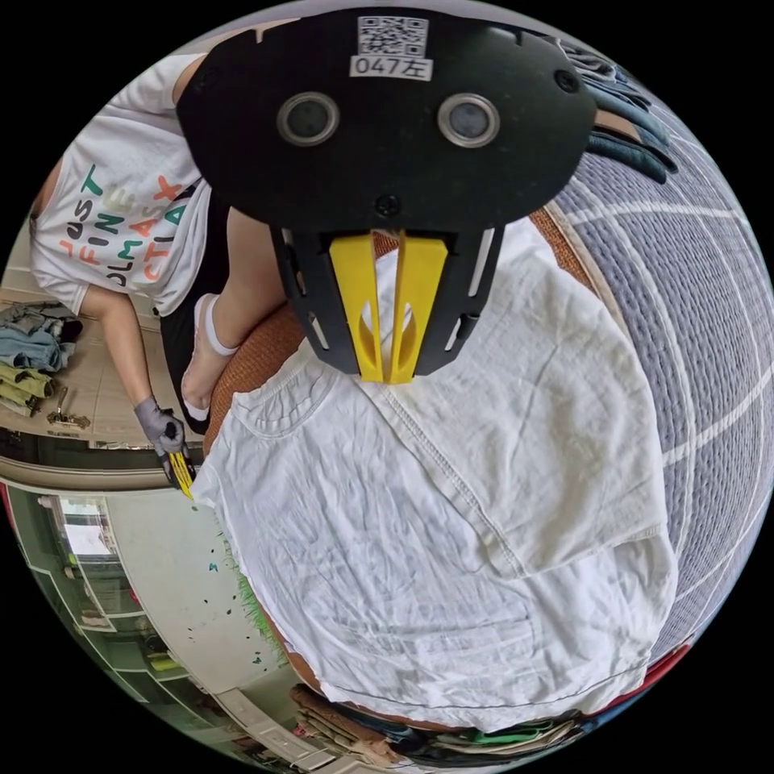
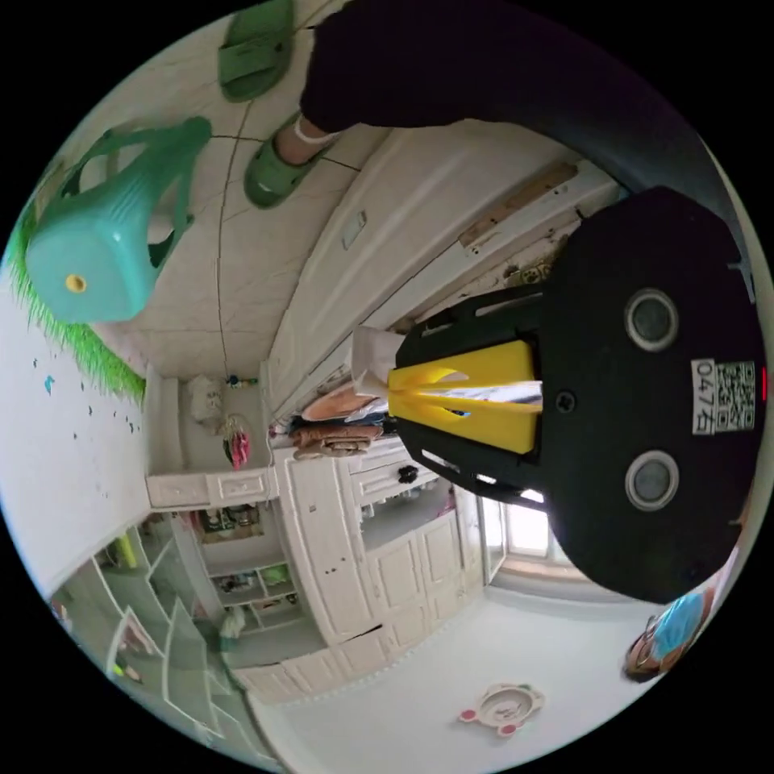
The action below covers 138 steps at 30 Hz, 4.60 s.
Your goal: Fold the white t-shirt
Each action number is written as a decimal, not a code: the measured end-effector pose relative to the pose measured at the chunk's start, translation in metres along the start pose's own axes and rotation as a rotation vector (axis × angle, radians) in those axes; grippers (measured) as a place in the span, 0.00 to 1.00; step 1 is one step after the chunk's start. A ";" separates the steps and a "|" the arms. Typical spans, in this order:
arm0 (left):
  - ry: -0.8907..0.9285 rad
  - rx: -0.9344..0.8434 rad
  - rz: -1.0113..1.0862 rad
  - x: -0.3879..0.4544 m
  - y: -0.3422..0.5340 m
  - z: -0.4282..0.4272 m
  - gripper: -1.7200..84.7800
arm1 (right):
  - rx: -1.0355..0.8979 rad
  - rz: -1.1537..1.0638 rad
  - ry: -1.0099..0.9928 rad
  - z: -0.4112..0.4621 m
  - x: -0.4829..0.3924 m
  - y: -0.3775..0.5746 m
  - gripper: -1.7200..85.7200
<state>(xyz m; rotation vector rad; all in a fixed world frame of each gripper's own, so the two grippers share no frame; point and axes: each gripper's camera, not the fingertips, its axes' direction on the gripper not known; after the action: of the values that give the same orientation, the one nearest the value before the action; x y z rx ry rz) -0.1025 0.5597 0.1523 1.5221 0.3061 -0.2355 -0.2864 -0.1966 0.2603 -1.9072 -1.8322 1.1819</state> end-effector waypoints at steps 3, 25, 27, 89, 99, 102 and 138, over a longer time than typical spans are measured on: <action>0.004 0.001 -0.003 0.003 0.003 -0.003 0.01 | -0.070 -0.256 0.079 0.027 -0.049 0.011 0.01; 0.004 -0.018 0.006 0.024 0.019 -0.018 0.01 | -0.899 -1.459 0.664 0.223 -0.214 0.210 0.06; 0.005 -0.015 0.003 0.025 0.021 -0.019 0.01 | -0.931 -1.546 0.700 0.244 -0.218 0.230 0.06; 0.029 -0.042 0.053 0.020 0.010 0.026 0.01 | -1.253 -1.886 0.804 0.501 -0.394 0.301 0.04; 0.030 -0.035 0.052 0.007 0.008 0.046 0.01 | -1.301 -1.877 0.646 0.468 -0.422 0.295 0.02; 0.023 -0.042 0.059 0.004 0.006 0.053 0.01 | -1.160 -1.814 0.566 0.450 -0.439 0.274 0.02; 0.020 -0.040 0.056 -0.094 0.025 0.136 0.01 | -1.223 -1.928 0.893 0.263 -0.353 0.330 0.02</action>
<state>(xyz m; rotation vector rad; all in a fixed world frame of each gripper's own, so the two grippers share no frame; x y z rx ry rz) -0.1754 0.4213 0.2110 1.4919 0.2821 -0.1696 -0.1870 -0.6727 0.0037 0.1299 -2.2992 -1.2860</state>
